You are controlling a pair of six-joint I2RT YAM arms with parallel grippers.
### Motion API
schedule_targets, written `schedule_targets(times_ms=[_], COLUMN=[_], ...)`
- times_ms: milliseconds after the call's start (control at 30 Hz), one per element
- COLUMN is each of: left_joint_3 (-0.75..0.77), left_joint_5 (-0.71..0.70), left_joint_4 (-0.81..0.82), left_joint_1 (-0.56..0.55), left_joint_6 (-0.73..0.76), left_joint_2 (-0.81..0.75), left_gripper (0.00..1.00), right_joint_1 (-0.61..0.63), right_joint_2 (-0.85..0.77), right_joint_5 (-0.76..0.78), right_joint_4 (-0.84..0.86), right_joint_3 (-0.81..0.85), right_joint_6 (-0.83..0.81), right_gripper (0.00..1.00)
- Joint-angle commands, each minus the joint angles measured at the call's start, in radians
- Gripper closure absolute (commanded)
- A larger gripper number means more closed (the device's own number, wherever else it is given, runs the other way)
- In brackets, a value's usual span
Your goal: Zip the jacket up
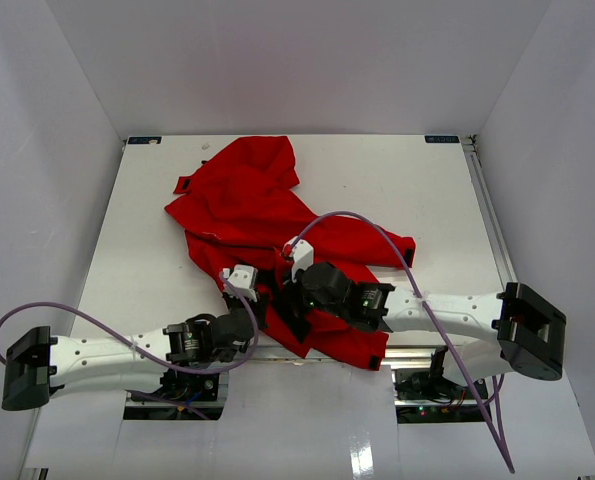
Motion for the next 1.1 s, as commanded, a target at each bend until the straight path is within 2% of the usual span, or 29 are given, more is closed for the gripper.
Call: schedule_targets(times_ms=[0,167,333,500,833,1067], left_joint_3=[0.031,0.006,-0.027,-0.055,-0.046,-0.071], left_joint_5=[-0.016,0.007,0.136,0.195,0.285,0.371], left_joint_4=[-0.025,-0.004,0.053,0.060,0.073,0.133], left_joint_1=[0.002,0.003,0.003,0.003,0.002,0.001], left_joint_6=[-0.004,0.000,0.106,0.147,0.190,0.230], left_joint_2=[-0.018,-0.074,-0.139,-0.207,-0.165,-0.238], left_gripper=[1.00,1.00,1.00,1.00,1.00,1.00], right_joint_1=[0.003,0.004,0.003,0.003,0.003,-0.011], right_joint_2=[-0.050,-0.047,-0.049,-0.094,-0.153,-0.196], right_joint_5=[0.005,-0.014,-0.016,-0.029,-0.109,-0.125], right_joint_4=[0.092,0.102,0.112,0.115,0.130,0.089], right_joint_3=[-0.014,-0.013,-0.013,-0.025,-0.038,-0.040], right_joint_6=[0.005,-0.006,-0.069,-0.122,-0.174,-0.203], right_gripper=[0.92,0.92,0.92,0.92,0.92,0.92])
